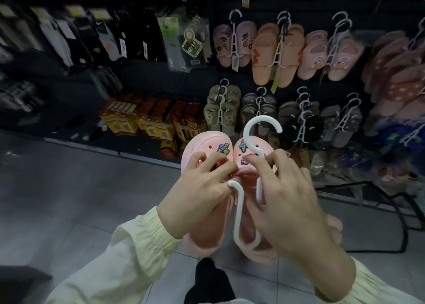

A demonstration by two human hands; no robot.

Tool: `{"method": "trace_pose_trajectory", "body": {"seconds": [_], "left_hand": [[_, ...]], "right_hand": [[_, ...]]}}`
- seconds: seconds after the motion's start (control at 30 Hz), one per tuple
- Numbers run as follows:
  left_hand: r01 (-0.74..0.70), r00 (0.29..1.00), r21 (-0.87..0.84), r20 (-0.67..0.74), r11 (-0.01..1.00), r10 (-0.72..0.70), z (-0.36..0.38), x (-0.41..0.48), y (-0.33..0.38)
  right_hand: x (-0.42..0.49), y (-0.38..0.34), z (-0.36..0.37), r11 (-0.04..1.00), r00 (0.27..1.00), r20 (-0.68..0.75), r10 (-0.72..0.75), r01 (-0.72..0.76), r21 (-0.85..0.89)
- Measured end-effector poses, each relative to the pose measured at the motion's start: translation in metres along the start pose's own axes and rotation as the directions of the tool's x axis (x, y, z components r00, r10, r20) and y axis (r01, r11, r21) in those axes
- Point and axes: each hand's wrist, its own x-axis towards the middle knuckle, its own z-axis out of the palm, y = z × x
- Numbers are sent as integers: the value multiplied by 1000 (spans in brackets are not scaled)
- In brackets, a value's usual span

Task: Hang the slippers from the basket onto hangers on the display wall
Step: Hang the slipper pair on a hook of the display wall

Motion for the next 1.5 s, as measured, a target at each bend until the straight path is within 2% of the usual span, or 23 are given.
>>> {"method": "trace_pose_trajectory", "body": {"seconds": [0.17, 0.3, 0.47, 0.77, 0.9, 1.03, 1.13, 1.23, 1.37, 1.5], "left_hand": [[-1, 999, -8, -41, 1000, 0, -4, 4, -57], [-5, 996, -21, -90, 1000, 3, 1, 4, -102], [-9, 991, -50, -132, 999, 2, 15, 8, -152], [-24, 974, -256, -224, 966, -35, 35, 15, -212], [51, 959, -349, -246, 936, -144, 38, 26, -223], [105, 953, -307, -240, 946, -183, 40, 41, -233], [114, 954, -294, -234, 949, -188, 39, 52, -233], [100, 949, -278, -261, 955, -176, 37, 58, -231], [40, 940, -204, -323, 978, -106, 36, 60, -226], [0, 953, -150, -300, 989, -46, 37, 56, -221]], "right_hand": [[59, -27, 16, 987, 1000, -1, -5, 5, -158], [104, -46, 33, 965, 998, -4, 57, -56, -257], [152, -56, 65, 965, 993, -80, 86, -103, -242], [184, -56, 99, 976, 978, -143, 153, -172, -135], [190, -53, 103, 966, 977, -118, 177, -196, -170], [192, -53, 106, 967, 981, -163, 102, -136, -217], [193, -57, 113, 974, 987, -139, 83, -110, -200], [197, -60, 118, 969, 984, -127, 126, -149, -198], [206, -61, 120, 955, 966, -189, 178, -215, -204], [208, -59, 125, 934, 959, -195, 205, -251, -255]]}}
